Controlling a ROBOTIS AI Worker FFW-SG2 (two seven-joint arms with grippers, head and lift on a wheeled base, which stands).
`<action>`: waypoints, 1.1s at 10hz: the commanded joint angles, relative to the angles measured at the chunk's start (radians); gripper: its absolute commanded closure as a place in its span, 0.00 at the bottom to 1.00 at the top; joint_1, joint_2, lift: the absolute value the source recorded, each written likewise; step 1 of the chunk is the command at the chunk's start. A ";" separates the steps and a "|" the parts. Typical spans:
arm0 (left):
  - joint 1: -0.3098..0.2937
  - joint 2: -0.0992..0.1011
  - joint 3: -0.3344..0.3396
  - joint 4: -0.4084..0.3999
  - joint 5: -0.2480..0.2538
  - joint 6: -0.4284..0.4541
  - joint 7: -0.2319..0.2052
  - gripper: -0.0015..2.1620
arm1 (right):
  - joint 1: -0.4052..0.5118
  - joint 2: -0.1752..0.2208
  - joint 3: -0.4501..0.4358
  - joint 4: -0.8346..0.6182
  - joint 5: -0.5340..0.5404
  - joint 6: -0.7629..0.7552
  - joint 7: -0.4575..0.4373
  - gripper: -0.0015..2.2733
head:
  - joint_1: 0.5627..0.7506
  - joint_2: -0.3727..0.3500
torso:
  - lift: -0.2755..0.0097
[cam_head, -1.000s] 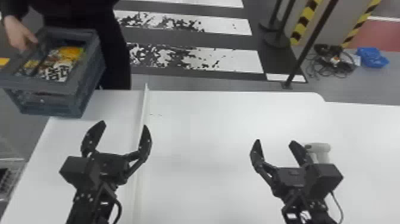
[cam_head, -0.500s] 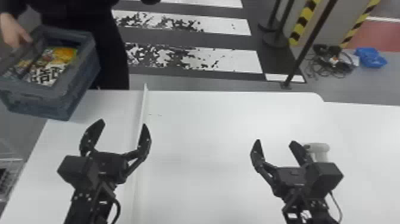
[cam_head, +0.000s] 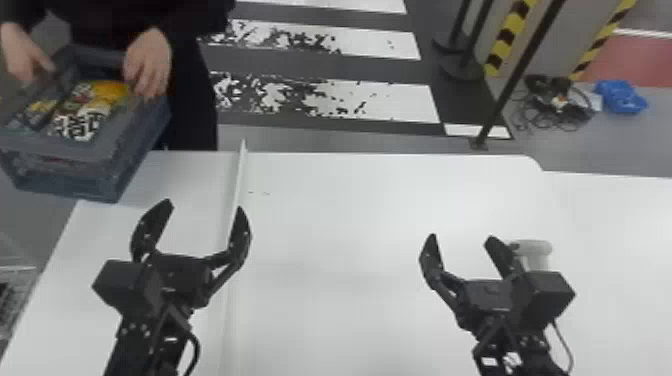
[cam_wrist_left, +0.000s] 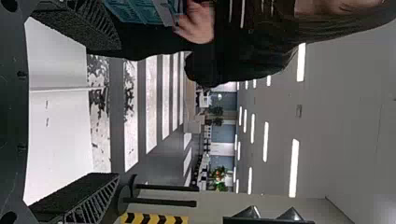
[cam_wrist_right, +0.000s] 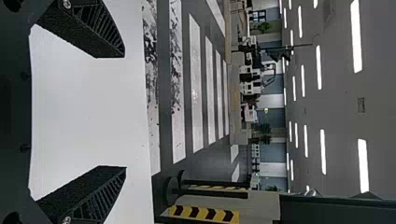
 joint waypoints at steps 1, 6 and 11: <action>0.000 -0.001 -0.001 0.003 0.001 0.000 0.000 0.00 | 0.000 0.001 0.000 0.001 -0.001 0.000 0.001 0.02 | 0.70 0.39 | 0.86; 0.000 -0.001 -0.001 0.001 -0.001 0.003 0.000 0.00 | 0.001 -0.002 0.000 0.000 -0.008 0.006 0.001 0.02 | 0.70 0.39 | 0.86; 0.000 0.002 0.003 -0.002 -0.001 0.009 0.000 0.00 | 0.000 -0.007 0.001 -0.002 -0.010 0.016 0.001 0.02 | 0.70 0.39 | 0.86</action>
